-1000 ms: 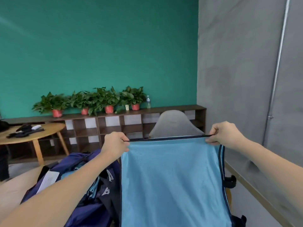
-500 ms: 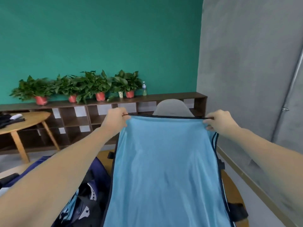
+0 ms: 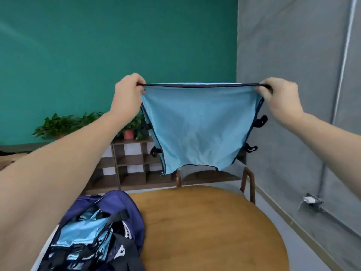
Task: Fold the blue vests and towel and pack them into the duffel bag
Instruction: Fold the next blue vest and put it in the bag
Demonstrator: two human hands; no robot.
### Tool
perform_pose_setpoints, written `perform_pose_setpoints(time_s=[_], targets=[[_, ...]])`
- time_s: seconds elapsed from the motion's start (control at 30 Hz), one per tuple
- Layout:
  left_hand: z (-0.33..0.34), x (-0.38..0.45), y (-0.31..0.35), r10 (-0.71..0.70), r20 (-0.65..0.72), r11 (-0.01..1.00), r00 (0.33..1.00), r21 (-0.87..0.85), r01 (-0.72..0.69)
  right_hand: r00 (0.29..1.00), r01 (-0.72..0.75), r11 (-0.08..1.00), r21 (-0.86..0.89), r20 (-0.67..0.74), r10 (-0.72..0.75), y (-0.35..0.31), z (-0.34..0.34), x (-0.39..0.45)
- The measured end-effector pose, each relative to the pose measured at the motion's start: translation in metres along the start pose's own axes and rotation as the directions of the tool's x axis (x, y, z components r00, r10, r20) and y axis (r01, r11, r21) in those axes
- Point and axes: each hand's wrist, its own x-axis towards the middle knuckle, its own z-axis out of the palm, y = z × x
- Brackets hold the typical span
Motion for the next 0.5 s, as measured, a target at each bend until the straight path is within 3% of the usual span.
perform_pose_setpoints(time_s=[0.13,0.23,0.37,0.5], targets=[[-0.023,-0.076,0.001,0.006,0.062,0.999,0.998,0.033,-0.008,0.995,-0.031,1.000,0.002,0.097,0.031,-0.015,-0.024,-0.067],[-0.028,-0.167,-0.006,-0.017,0.096,1.000,0.995,0.008,0.016,0.966,-0.072,0.997,-0.018,0.246,0.074,-0.018,-0.033,-0.144],[-0.024,-0.317,-0.011,-0.126,0.240,0.989,0.963,-0.044,0.140,0.843,-0.170,0.984,-0.052,0.509,0.172,-0.011,-0.044,-0.268],[-0.019,-0.437,-0.016,-0.229,0.466,0.965,0.855,-0.009,0.263,0.687,-0.251,0.956,-0.153,0.667,0.287,0.005,-0.057,-0.370]])
